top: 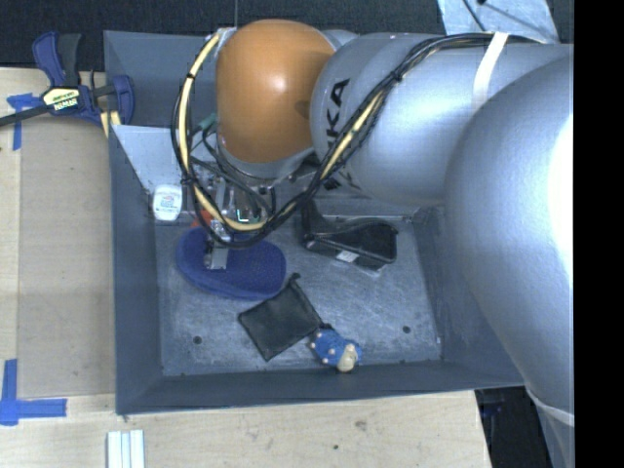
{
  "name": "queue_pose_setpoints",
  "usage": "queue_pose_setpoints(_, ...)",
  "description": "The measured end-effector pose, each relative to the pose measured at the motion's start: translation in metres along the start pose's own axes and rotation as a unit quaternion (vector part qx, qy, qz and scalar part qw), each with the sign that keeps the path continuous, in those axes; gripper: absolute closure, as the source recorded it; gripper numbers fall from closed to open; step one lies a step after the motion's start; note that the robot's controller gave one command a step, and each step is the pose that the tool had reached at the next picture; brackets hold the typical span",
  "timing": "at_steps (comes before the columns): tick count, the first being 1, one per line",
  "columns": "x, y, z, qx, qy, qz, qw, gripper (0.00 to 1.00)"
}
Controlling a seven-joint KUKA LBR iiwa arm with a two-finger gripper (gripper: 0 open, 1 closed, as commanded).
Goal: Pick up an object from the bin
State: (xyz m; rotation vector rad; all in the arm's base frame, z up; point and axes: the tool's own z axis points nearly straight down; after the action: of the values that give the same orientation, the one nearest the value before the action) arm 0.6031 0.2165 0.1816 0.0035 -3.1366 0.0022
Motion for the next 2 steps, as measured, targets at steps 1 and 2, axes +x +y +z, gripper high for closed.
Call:
queue_pose_setpoints(1, 0.0005, -0.0143, 0.0983, -0.001, -0.0041, -0.192, 0.9813, 0.00)
queue_pose_setpoints(2, -0.0024, -0.0127, 0.0926, -0.003, -0.0090, -0.192, 0.9814, 1.00)
